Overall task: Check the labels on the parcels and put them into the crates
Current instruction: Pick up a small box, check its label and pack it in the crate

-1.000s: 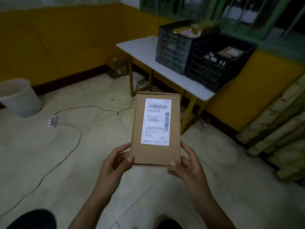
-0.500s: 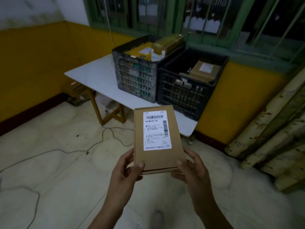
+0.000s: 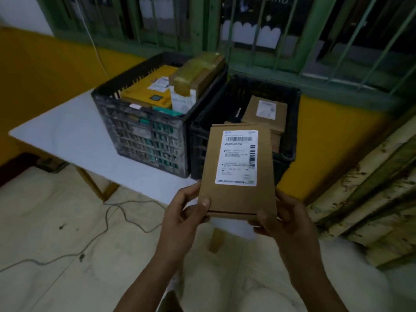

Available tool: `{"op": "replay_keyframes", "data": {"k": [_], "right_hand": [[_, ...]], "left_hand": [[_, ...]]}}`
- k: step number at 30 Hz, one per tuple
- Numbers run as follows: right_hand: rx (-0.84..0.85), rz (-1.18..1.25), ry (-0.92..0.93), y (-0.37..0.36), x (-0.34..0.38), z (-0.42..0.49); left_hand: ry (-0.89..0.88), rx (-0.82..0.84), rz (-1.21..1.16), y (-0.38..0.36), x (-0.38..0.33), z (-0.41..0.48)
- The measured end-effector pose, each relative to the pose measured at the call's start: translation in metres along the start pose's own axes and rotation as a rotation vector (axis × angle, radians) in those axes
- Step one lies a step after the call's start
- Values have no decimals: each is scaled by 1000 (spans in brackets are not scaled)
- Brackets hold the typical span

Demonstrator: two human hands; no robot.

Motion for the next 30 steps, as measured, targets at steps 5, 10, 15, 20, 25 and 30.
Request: {"op": "replay_keyframes", "data": {"k": [5, 10, 15, 20, 25, 30], "right_hand": [[-256, -108, 90, -6, 32, 91], [-367, -274, 61, -23, 64, 196], [-373, -502, -3, -34, 70, 297], [-342, -649, -30, -49, 65, 380], [-258, -710, 51, -48, 92, 427], [-295, -804, 172, -42, 108, 446]], "left_hand": [[217, 140, -217, -18, 6, 115], [545, 203, -491, -47, 11, 210], [766, 83, -659, -66, 24, 281], [861, -79, -642, -72, 44, 319], [876, -140, -507, -89, 68, 336], [726, -24, 17, -108, 90, 372]]}}
Point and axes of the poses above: each hand's wrist, its own z-axis towards the middle knuckle, its own y-axis out of the back of the hand, x = y × z, the point moved 7 cm from there along z, towards the middle knuckle, and after that the axes turned 13 degrees about -z, right-handed, at the moved point
